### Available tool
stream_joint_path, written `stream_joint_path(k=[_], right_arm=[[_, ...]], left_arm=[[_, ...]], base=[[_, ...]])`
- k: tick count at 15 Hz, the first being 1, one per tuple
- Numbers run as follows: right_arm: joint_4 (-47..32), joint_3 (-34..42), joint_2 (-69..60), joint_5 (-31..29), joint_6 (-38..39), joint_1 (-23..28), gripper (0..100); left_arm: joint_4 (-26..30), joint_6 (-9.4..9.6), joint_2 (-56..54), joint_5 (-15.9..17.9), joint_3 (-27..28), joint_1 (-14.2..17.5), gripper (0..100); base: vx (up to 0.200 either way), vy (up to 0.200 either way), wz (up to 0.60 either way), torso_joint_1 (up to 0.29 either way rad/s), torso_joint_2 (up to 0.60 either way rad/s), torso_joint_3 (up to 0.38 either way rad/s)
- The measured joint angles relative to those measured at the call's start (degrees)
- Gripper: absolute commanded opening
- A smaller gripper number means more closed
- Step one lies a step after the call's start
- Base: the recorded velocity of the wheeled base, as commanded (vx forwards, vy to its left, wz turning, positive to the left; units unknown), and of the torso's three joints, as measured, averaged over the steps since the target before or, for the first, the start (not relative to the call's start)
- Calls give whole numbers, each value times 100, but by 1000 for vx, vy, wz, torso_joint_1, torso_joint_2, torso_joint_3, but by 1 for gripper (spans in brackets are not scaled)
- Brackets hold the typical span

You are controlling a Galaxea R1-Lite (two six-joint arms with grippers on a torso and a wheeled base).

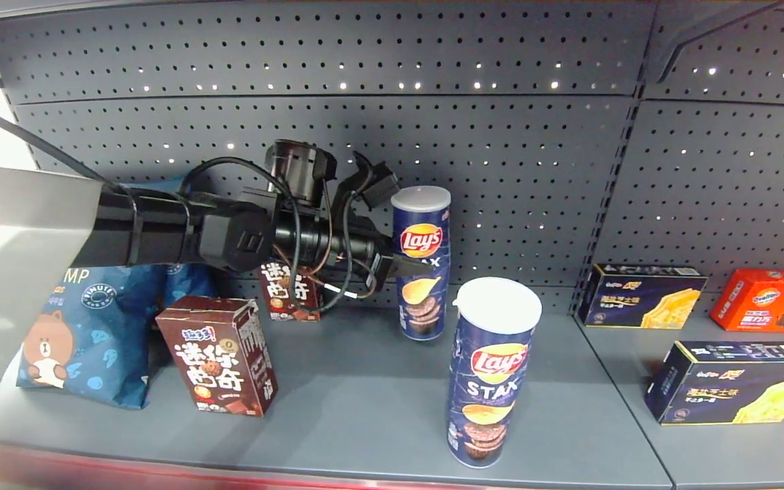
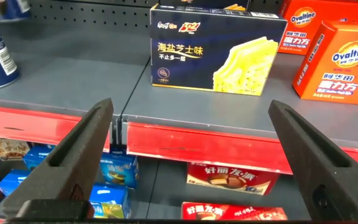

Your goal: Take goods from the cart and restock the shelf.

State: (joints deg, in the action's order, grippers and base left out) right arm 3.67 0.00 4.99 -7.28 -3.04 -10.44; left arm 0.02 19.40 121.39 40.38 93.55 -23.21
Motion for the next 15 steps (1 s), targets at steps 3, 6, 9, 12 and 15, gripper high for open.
stream_joint_path(k=[3,6,9,12,15], right_arm=[[0,0,2,0,-2,0,100],[0,0,5,2,-5,0,100],[0,0,5,0,-5,0,100],[0,0,7,0,-20,0,100],[-1,0,9,0,-24,0,100]], left_arm=[[38,-2,167,-1,195,-22,0],[51,-5,269,-4,261,-27,0],[57,-5,372,-4,344,-22,0],[57,-11,485,-11,466,-27,0],[55,-10,578,-12,501,-33,0]], base=[[0,0,0,0,0,0],[0,0,0,0,0,0],[0,0,0,0,0,0],[0,0,0,0,0,0],[0,0,0,0,0,0]])
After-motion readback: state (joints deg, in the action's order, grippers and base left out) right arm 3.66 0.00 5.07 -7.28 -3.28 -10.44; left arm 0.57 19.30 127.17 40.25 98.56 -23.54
